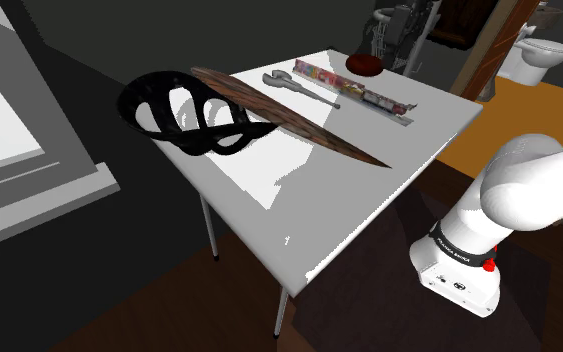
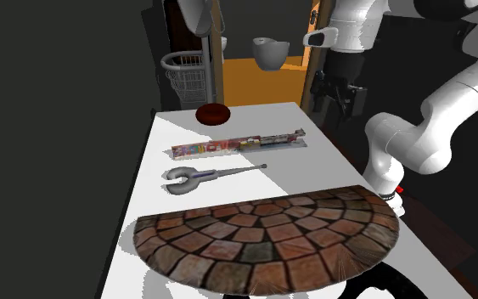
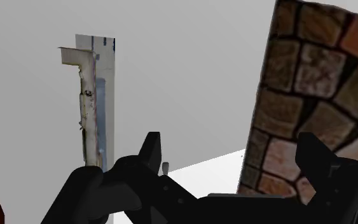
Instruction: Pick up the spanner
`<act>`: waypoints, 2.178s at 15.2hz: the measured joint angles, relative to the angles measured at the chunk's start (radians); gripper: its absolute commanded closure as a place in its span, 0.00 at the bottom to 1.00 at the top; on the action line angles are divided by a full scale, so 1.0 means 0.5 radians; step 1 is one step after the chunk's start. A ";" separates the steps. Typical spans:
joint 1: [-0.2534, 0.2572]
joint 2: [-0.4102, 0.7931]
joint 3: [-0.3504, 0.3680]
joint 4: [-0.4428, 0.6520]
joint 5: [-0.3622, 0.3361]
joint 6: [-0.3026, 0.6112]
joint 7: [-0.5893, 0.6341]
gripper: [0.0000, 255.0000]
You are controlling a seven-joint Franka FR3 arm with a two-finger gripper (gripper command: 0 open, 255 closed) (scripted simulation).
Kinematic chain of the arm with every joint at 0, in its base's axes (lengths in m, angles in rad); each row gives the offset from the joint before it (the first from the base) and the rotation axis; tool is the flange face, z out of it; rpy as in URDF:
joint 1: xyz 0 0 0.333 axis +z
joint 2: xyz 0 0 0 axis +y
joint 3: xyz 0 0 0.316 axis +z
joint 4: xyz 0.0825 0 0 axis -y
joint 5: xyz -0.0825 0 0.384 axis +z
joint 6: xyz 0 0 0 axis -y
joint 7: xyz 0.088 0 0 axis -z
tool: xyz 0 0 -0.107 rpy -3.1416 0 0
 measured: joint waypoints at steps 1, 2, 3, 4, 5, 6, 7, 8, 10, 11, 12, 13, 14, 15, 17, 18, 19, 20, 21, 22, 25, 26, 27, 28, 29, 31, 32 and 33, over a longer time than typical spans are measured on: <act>0.000 0.000 0.000 0.000 0.000 0.000 0.000 0.00; -0.002 0.025 -0.003 -0.004 -0.003 0.029 -0.003 0.00; -0.006 0.070 -0.007 0.001 -0.008 0.070 -0.008 0.00; -0.006 0.134 -0.004 0.024 -0.008 0.112 -0.004 0.00; -0.010 0.171 -0.008 0.024 -0.014 0.150 -0.007 0.00; -0.015 0.230 -0.014 0.035 -0.020 0.199 -0.014 0.00; -0.019 0.308 -0.018 0.062 -0.024 0.252 -0.017 0.00; -0.021 0.371 -0.019 0.060 -0.028 0.316 -0.018 0.00; -0.031 0.514 -0.032 0.097 -0.040 0.426 -0.032 0.00; -0.036 0.594 -0.039 0.129 -0.046 0.477 -0.039 0.00; -0.039 0.648 -0.041 0.156 -0.049 0.505 -0.040 0.00; -0.041 0.735 -0.043 0.219 -0.051 0.532 -0.040 0.00; -0.045 0.793 -0.048 0.239 -0.055 0.570 -0.044 0.00; -0.046 0.861 -0.049 0.256 -0.056 0.622 -0.041 0.00; -0.055 1.007 -0.062 0.334 -0.062 0.694 -0.056 0.00; -0.058 1.076 -0.064 0.384 -0.064 0.716 -0.055 0.00; -0.059 1.149 -0.066 0.439 -0.066 0.737 -0.054 0.00; -0.061 1.240 -0.069 0.504 -0.067 0.765 -0.056 0.00; -0.065 1.312 -0.073 0.544 -0.068 0.797 -0.059 0.00; -0.067 1.392 -0.076 0.600 -0.068 0.823 -0.060 0.00; -0.080 1.582 -0.089 0.749 -0.070 0.867 -0.075 0.00; -0.080 1.611 -0.089 0.765 -0.070 0.881 -0.073 0.00; -0.080 1.621 -0.089 0.754 -0.070 0.902 -0.073 0.00; -0.080 1.626 -0.089 0.736 -0.070 0.926 -0.072 0.00; -0.080 1.633 -0.089 0.718 -0.070 0.952 -0.072 0.00; -0.079 1.652 -0.088 0.688 -0.070 1.000 -0.070 0.00; -0.078 1.663 -0.087 0.669 -0.070 1.030 -0.069 0.00; -0.079 1.673 -0.088 0.661 -0.069 1.048 -0.070 0.00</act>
